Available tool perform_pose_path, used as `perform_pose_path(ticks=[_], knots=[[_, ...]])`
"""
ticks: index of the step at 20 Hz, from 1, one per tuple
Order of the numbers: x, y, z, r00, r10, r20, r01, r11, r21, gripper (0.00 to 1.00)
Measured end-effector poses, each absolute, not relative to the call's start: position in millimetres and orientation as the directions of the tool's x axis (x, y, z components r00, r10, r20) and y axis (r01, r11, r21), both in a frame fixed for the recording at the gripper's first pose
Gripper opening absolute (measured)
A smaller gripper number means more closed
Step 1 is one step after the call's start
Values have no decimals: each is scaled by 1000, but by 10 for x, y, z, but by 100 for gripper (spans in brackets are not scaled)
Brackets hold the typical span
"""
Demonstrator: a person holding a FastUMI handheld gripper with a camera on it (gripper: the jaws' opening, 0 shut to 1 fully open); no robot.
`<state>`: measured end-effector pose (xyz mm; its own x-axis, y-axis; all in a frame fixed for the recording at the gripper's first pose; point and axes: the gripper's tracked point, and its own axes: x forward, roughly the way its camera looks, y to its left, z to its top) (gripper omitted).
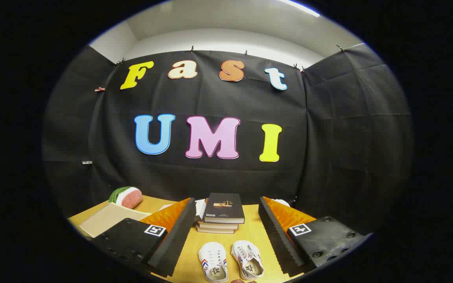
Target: Open the storage box then place both shoes into the box .Put the left shoe in first, then the right shoe, with the right side of both shoes facing outward in a uniform manner.
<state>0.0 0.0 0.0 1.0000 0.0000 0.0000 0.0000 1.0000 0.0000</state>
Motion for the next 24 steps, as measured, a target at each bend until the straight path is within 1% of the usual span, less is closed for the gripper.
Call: perform_pose_path(ticks=[7,13,24], knots=[[-113,140,-108,999,10,-46,-9,1000,26,97],[-111,290,-195,993,57,-100,-51,997,57,97],[200,400,-295,970,162,-180,-144,984,107,97]])
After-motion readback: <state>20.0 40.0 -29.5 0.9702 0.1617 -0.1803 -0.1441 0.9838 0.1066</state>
